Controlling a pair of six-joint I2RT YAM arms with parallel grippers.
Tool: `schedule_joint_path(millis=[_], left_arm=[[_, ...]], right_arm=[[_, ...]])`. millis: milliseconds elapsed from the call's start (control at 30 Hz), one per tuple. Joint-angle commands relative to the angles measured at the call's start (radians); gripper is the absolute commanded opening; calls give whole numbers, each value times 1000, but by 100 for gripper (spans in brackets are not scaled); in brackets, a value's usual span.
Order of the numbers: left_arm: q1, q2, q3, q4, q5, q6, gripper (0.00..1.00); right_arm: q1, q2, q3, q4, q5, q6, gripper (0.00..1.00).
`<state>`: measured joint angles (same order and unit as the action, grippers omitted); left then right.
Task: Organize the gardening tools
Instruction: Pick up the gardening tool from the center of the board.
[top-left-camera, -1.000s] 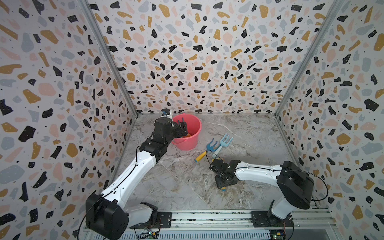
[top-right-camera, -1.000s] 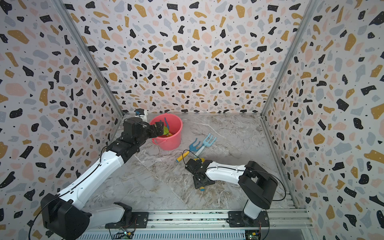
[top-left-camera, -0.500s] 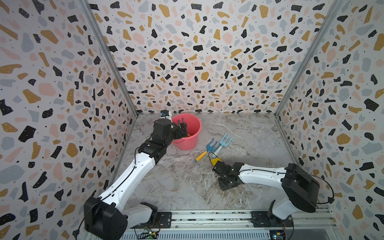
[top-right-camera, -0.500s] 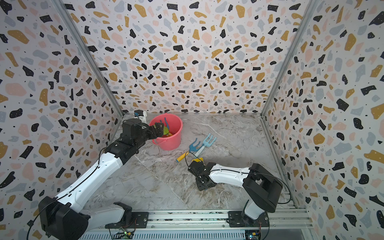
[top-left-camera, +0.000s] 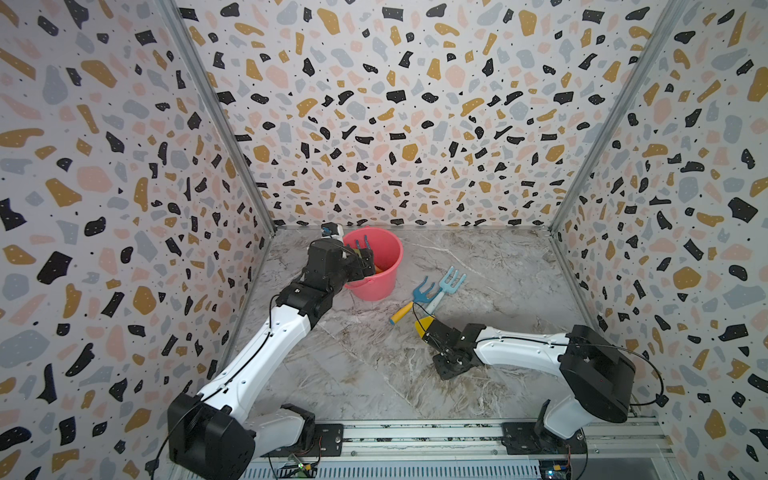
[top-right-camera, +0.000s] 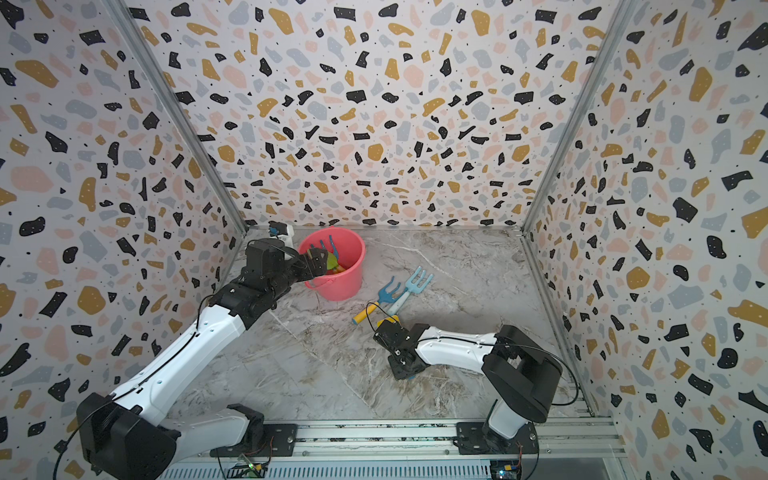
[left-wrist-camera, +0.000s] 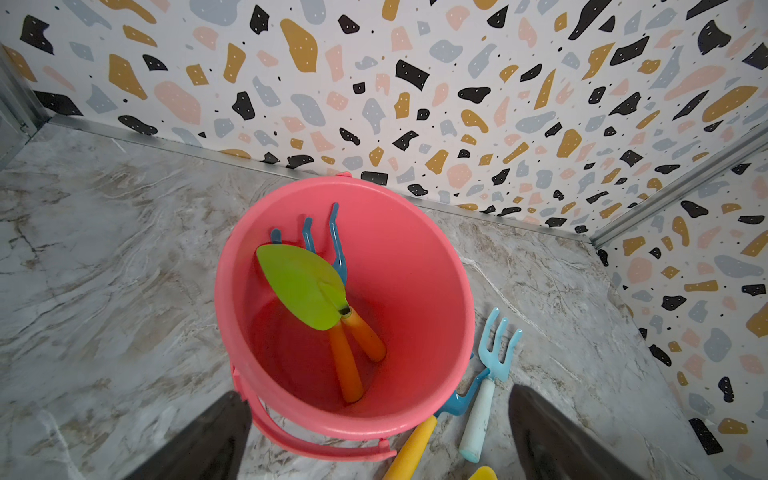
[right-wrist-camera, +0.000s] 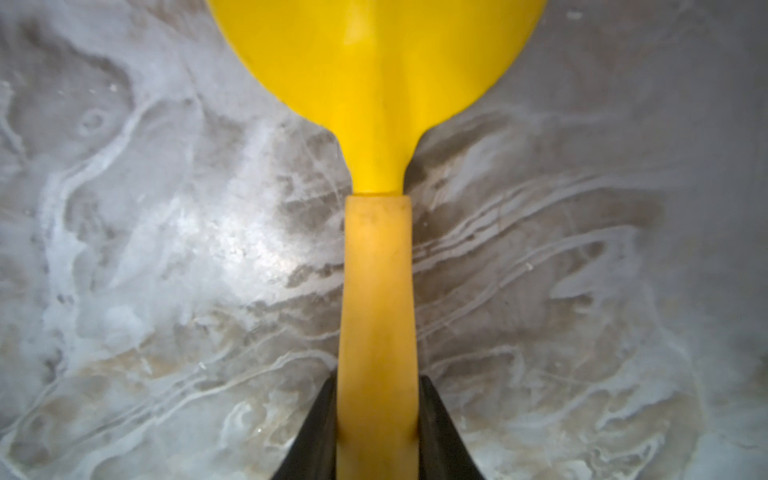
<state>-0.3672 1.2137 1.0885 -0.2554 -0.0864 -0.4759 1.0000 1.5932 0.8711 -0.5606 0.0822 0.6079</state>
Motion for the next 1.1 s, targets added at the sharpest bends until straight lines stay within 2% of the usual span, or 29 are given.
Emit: schedule_joint_path(millis=[0, 167, 333, 533, 700, 967, 1067], left_arm=[[4, -38, 21, -40, 4, -40, 99], [5, -59, 56, -133, 95, -90, 99], [4, -65, 51, -155, 285, -137, 100], [-21, -19, 52, -163, 505, -174, 99], [-104, 33, 89, -200, 552, -130, 100], [-155, 139, 139, -193, 663, -83, 100], [-173, 172, 160, -208, 674, -66, 94]], right_arm=[[5, -67, -18, 49, 9, -58, 1], [5, -183, -54, 87, 4, -123, 0], [5, -301, -83, 131, 29, -158, 0], [5, -374, -85, 205, 71, -186, 0], [5, -411, -78, 266, 88, -222, 0], [5, -449, -69, 299, 79, -262, 0], [5, -457, -72, 299, 73, -264, 0]])
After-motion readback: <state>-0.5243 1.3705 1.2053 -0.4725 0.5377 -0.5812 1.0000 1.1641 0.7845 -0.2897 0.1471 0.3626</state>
